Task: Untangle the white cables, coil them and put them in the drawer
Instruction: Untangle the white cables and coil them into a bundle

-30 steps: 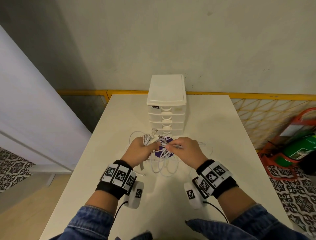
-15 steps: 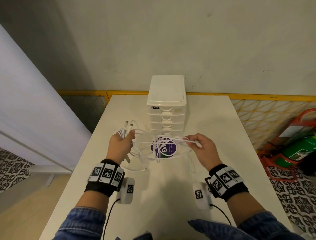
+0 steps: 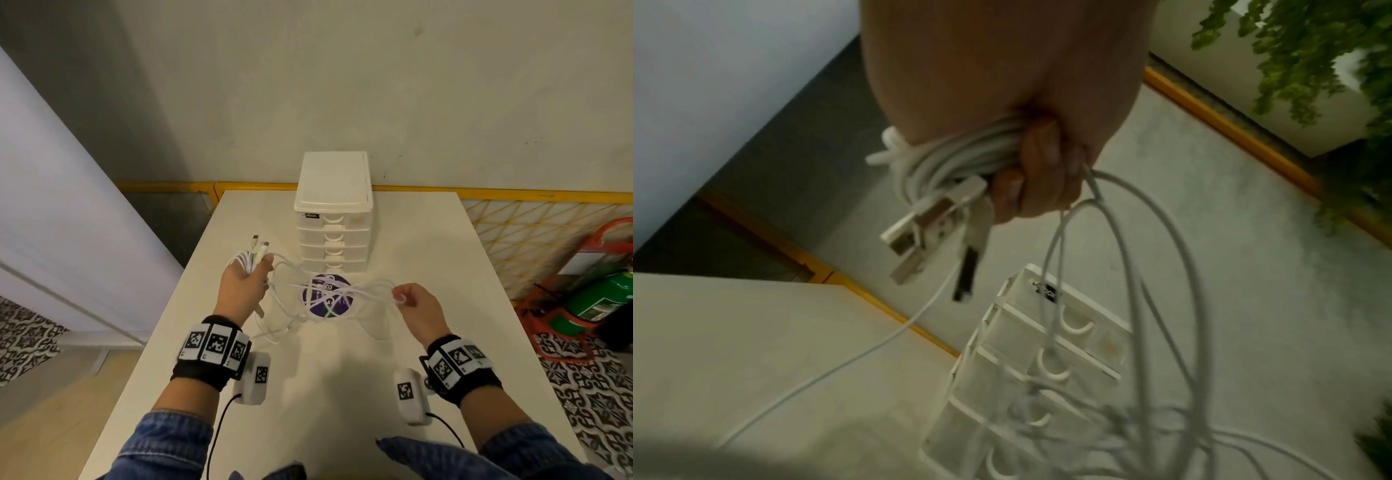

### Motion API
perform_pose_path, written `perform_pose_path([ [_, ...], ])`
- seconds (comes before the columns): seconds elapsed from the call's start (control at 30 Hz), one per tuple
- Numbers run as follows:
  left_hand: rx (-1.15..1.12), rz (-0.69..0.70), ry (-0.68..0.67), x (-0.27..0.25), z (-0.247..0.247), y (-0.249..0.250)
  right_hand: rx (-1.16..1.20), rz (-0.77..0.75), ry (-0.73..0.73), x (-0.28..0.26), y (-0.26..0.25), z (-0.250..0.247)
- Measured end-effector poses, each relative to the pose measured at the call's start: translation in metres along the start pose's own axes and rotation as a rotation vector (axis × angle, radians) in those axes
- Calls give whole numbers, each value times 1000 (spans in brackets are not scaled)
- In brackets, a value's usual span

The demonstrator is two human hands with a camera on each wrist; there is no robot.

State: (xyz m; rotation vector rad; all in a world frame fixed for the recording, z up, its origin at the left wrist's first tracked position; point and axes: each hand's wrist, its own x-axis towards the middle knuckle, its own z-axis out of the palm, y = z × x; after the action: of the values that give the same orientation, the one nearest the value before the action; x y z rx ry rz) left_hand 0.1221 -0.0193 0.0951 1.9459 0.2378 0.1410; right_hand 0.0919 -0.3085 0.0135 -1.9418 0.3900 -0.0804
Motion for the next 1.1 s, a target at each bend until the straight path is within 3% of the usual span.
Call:
perform_pose_path([
  [0.07, 50, 41, -58, -1, 4, 2, -229, -161, -118, -5, -3, 1],
  [0.1, 55, 52, -84, -1, 6, 3, -281, -253, -106, -8, -7, 3],
  [0.2, 8, 49, -177, -8, 12, 4, -254, -517, 41, -13, -30, 11],
  [0.3, -16, 57, -296, -19, 18, 12, -258, -682, -55, -18, -57, 28],
  [0.43, -107, 70, -376, -29, 26, 22, -397, -423, -353, -16, -59, 59],
  [0.57, -47, 77, -303, -24, 20, 17, -513, -385, -379, -18, -40, 67],
  [0.67, -26, 42, -195, -15, 11, 6, -256, -319, -290, -17, -38, 55],
  [0.73, -29, 31, -198, -15, 9, 2, -88, -277, -242, -14, -41, 48],
  [0.9, -119, 11, -246, -18, 19, 5, 114, -259, -331, -20, -56, 45],
  [1.0, -35, -24, -280, -15, 22, 6, 183, -248, -378, -25, -60, 45],
  [1.1, 37, -55, -398, -18, 22, 4, 214, -242, -422, -27, -62, 47],
])
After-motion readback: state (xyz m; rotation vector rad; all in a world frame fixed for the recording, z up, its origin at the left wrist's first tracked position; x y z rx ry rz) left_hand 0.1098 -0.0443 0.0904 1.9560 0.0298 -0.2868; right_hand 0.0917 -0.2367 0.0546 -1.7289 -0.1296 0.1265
